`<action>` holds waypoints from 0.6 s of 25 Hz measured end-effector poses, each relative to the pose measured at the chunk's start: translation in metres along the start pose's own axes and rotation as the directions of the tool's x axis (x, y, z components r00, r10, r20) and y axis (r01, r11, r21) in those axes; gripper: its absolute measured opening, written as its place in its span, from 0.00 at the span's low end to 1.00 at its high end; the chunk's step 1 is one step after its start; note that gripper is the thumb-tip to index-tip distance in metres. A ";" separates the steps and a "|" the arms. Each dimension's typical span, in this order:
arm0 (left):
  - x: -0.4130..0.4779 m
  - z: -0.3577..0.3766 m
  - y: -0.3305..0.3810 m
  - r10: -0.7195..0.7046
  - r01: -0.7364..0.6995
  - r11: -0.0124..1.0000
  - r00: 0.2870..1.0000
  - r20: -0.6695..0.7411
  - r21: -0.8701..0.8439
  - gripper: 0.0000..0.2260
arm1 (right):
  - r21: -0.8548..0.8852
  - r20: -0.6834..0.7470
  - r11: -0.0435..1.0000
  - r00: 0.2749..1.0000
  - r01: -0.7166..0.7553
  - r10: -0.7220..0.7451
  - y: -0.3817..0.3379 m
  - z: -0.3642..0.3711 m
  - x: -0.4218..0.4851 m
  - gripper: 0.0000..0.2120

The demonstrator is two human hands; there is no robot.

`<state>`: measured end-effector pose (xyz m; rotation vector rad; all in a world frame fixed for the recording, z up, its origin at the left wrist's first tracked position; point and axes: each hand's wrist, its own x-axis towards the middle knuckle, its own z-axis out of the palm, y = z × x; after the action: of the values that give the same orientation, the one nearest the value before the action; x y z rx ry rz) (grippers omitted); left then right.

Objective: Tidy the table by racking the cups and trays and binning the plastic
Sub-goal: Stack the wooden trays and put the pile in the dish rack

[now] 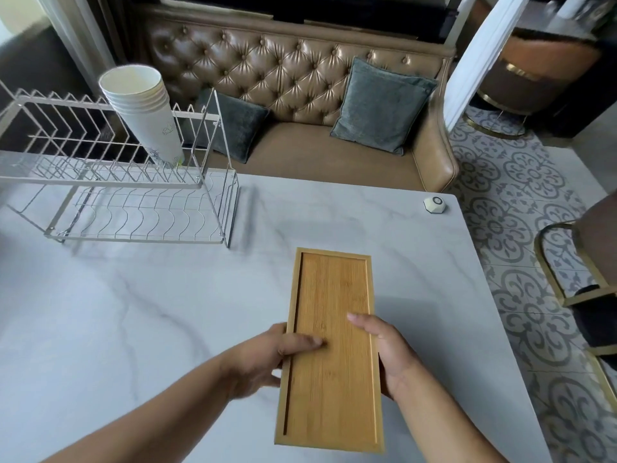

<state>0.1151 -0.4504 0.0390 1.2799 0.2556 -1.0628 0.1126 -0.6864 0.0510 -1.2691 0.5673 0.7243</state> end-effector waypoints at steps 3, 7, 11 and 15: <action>0.003 0.014 -0.033 0.032 -0.027 0.987 0.999 0.029 -0.156 0.32 | -0.006 0.000 1.000 1.000 -0.027 0.027 0.006 -0.008 0.005 0.20; 0.008 0.024 -0.038 0.029 -0.039 0.963 0.999 -0.043 -0.265 0.30 | -0.120 0.089 0.991 0.994 -0.054 0.065 0.016 -0.021 0.007 0.28; 0.009 0.036 -0.026 -0.017 -0.014 0.958 0.994 -0.106 -0.286 0.33 | -0.120 0.188 0.984 0.970 -0.131 0.152 0.040 -0.038 -0.009 0.35; 0.010 0.058 -0.021 -0.072 0.053 0.987 0.990 -0.120 -0.154 0.37 | 0.004 0.202 0.993 0.972 -0.121 0.117 0.038 -0.061 -0.019 0.36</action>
<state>0.0825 -0.5034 0.0371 1.2098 0.4655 -0.9978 0.0723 -0.7444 0.0271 -1.1369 0.4848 0.9353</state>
